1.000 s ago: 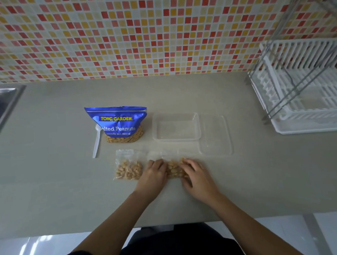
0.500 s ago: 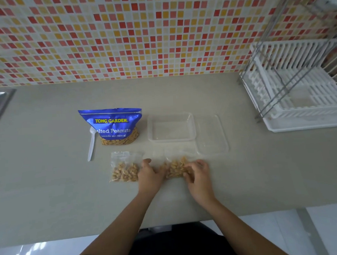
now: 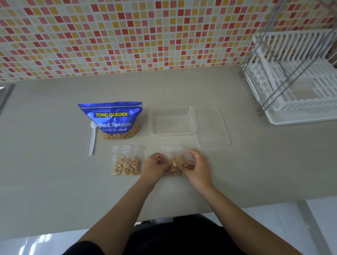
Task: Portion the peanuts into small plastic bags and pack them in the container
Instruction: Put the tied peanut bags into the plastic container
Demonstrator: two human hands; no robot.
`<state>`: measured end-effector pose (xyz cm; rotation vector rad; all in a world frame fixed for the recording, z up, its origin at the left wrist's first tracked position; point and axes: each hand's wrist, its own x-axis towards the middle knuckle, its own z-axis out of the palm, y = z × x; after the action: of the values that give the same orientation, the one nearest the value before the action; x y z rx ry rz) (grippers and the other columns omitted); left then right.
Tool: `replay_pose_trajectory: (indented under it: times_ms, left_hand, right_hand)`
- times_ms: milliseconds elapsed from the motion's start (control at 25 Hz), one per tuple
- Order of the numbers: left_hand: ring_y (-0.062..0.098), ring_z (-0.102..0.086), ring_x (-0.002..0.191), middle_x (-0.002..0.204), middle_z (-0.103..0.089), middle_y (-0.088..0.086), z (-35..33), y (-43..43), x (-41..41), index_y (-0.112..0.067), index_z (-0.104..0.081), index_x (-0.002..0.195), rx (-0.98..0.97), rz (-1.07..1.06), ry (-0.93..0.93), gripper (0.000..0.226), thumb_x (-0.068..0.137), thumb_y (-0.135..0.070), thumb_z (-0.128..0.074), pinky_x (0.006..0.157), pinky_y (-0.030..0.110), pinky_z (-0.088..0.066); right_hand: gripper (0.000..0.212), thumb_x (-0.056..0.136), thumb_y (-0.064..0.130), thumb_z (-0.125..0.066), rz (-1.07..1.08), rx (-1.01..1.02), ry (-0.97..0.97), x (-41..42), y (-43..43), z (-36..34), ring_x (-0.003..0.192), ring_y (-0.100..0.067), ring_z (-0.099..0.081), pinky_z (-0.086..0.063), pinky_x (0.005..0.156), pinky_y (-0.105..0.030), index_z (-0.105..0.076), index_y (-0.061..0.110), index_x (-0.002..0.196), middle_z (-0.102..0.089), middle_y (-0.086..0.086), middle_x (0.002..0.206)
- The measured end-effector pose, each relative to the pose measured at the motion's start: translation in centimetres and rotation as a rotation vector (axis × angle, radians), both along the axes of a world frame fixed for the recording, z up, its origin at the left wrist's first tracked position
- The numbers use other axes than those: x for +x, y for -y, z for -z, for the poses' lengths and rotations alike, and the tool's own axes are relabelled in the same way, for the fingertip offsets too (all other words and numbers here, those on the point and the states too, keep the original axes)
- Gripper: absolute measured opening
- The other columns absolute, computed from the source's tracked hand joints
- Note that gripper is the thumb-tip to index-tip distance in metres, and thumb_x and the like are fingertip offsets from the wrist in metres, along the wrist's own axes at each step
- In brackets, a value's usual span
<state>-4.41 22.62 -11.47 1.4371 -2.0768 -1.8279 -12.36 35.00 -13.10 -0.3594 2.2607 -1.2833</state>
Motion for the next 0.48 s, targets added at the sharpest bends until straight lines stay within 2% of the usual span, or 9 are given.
replay_pose_trajectory:
  times_ms: [120, 320, 400, 480]
  left_hand:
    - [0.020, -0.061, 0.075, 0.081, -0.064, 0.010, -0.3, 0.2, 0.5, -0.002, -0.060, 0.085, 0.107, -0.006, -0.144, 0.013, 0.077, -0.003, -0.070, 0.069, 0.025, -0.050]
    - [0.019, -0.063, 0.073, 0.082, -0.067, 0.012, -2.4, 1.3, -0.1, -0.007, -0.059, 0.081, 0.168, -0.014, -0.331, 0.010, 0.081, 0.001, -0.064, 0.072, 0.030, -0.052]
    - [0.014, -0.063, 0.068, 0.078, -0.066, 0.009, -3.7, 2.2, -2.0, -0.007, -0.058, 0.082, 0.169, -0.051, -0.403, 0.011, 0.082, 0.004, -0.062, 0.068, 0.025, -0.053]
    - [0.012, -0.063, 0.065, 0.075, -0.065, 0.007, -4.8, 3.7, -4.1, -0.010, -0.059, 0.081, 0.128, -0.073, -0.435, 0.013, 0.082, 0.003, -0.063, 0.066, 0.025, -0.054]
  right_hand:
    - [0.057, 0.070, 0.004, -0.075, 0.011, -0.080, 0.093, 0.4, -0.2, -0.7, 0.089, -0.006, -0.055, -0.042, 0.075, -0.012, -0.050, 0.033, 0.112, -0.054, -0.003, 0.113]
    - [0.054, 0.074, -0.001, -0.071, 0.012, -0.278, 0.095, -0.9, 0.1, -3.7, 0.096, -0.002, -0.054, -0.044, 0.077, -0.008, -0.050, 0.029, 0.114, -0.052, 0.017, 0.111]
    - [0.047, 0.076, 0.000, -0.070, 0.003, -0.360, 0.092, -2.9, 1.3, -4.9, 0.099, -0.007, -0.058, -0.045, 0.081, -0.013, -0.053, 0.029, 0.110, -0.060, 0.008, 0.113]
    - [0.040, 0.077, 0.003, -0.070, 0.013, -0.402, 0.130, -5.3, 3.0, -5.7, 0.098, -0.015, -0.063, -0.049, 0.082, -0.024, -0.057, 0.029, 0.104, -0.065, -0.002, 0.109]
